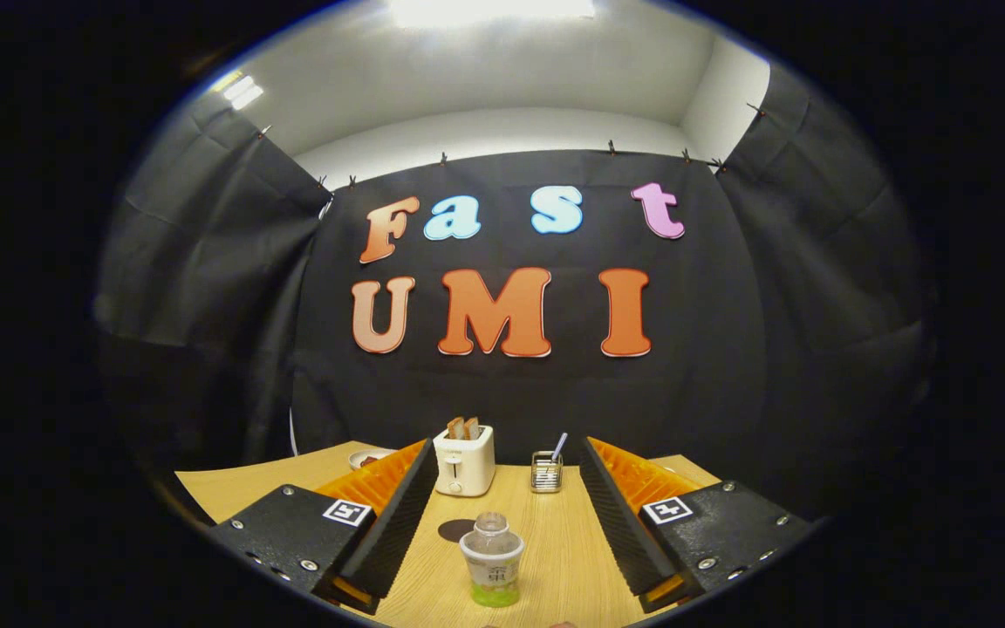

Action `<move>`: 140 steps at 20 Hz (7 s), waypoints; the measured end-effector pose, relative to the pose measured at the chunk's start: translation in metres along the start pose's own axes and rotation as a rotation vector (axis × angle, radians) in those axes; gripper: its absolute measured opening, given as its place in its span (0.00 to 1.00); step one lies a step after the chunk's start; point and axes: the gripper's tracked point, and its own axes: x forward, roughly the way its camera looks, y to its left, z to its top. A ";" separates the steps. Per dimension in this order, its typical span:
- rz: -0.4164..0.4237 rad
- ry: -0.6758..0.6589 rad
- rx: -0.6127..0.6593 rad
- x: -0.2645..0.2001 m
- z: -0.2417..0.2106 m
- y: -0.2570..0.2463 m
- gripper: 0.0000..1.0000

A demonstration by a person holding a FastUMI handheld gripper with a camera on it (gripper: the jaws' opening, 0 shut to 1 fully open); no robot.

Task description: Take the bottle from table, then pour the juice into the cup, finally place the bottle on the coaster

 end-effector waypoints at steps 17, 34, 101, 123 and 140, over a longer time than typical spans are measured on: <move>0.000 0.216 -0.057 0.026 -0.144 0.015 0.97; -0.030 0.366 0.019 0.054 -0.220 0.017 0.63; -0.090 -0.143 -1.661 0.095 -0.155 0.092 0.56; -0.049 -0.190 -1.757 0.095 -0.153 0.101 0.56; -0.045 -0.234 -1.879 0.097 -0.146 0.103 0.56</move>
